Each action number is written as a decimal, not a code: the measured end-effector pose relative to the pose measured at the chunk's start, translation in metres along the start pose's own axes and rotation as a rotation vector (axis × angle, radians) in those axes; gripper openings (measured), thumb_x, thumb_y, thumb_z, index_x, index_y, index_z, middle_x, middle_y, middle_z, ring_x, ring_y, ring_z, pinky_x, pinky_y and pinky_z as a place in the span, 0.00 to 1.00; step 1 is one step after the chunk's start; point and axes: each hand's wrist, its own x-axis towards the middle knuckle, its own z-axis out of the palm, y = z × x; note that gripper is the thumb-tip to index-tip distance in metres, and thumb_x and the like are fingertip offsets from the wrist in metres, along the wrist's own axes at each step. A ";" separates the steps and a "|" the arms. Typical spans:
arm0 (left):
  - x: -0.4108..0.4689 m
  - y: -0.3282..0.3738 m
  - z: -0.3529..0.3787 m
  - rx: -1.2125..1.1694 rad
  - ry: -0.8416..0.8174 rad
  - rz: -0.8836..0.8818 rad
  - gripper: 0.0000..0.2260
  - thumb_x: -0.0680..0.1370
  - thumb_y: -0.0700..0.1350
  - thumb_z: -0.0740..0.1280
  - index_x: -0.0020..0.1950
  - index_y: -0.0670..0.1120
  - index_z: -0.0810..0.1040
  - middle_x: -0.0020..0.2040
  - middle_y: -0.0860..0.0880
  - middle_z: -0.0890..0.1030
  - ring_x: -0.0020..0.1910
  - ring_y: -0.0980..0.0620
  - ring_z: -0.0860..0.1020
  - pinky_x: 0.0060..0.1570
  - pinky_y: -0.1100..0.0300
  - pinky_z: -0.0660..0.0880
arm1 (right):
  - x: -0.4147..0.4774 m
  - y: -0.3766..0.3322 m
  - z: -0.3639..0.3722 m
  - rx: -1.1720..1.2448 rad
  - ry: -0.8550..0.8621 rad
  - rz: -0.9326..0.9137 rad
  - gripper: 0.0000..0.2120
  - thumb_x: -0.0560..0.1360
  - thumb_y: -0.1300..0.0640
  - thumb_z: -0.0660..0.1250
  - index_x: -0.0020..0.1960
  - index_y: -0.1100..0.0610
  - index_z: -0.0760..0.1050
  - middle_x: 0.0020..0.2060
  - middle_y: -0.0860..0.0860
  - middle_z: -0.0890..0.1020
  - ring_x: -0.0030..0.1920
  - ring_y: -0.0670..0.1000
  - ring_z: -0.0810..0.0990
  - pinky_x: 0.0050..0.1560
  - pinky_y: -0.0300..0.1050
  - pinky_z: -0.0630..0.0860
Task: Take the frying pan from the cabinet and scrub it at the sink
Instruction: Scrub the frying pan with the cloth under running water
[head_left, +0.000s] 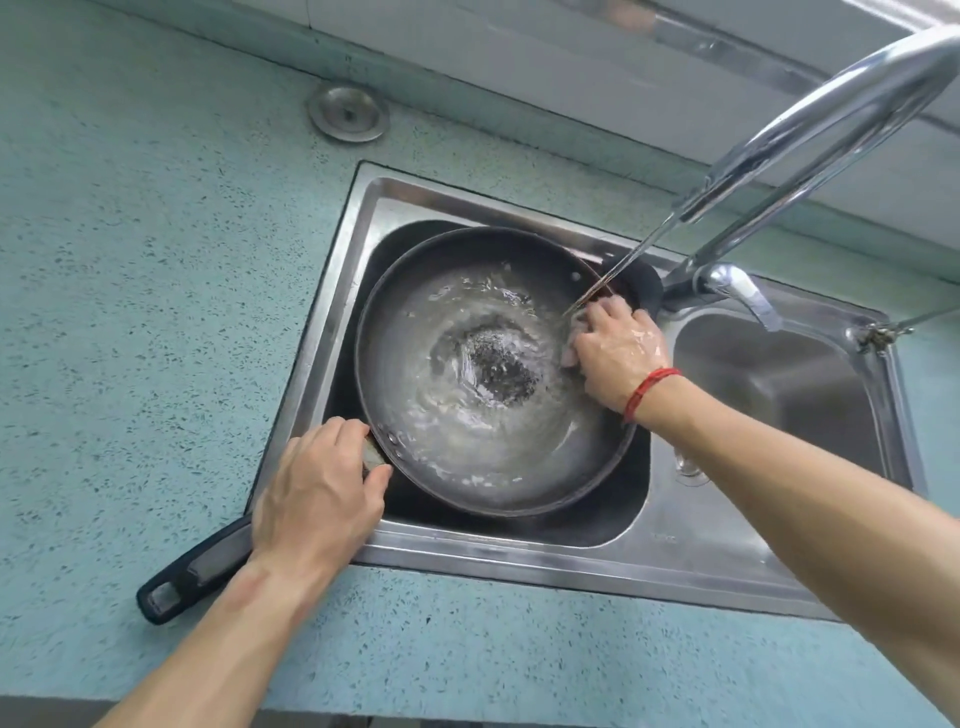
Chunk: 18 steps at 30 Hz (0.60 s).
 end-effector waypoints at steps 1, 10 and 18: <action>0.000 0.000 0.000 -0.002 -0.003 -0.005 0.10 0.75 0.48 0.71 0.50 0.44 0.76 0.43 0.50 0.78 0.43 0.47 0.75 0.42 0.53 0.75 | -0.010 -0.002 -0.002 -0.026 -0.038 -0.007 0.12 0.74 0.51 0.65 0.55 0.52 0.82 0.56 0.51 0.78 0.61 0.56 0.71 0.56 0.50 0.69; 0.000 0.000 0.001 0.001 -0.007 -0.027 0.10 0.75 0.49 0.69 0.50 0.45 0.75 0.44 0.50 0.77 0.45 0.46 0.74 0.42 0.51 0.74 | -0.061 -0.051 -0.021 0.302 -0.492 -0.161 0.09 0.74 0.47 0.62 0.50 0.49 0.78 0.50 0.53 0.83 0.53 0.59 0.81 0.51 0.47 0.78; 0.001 -0.001 0.002 0.019 0.003 0.034 0.07 0.75 0.46 0.68 0.49 0.43 0.76 0.42 0.48 0.78 0.43 0.46 0.75 0.48 0.50 0.73 | -0.057 -0.115 -0.033 0.845 -0.423 -0.249 0.16 0.78 0.43 0.65 0.59 0.53 0.76 0.48 0.51 0.84 0.46 0.52 0.81 0.45 0.42 0.75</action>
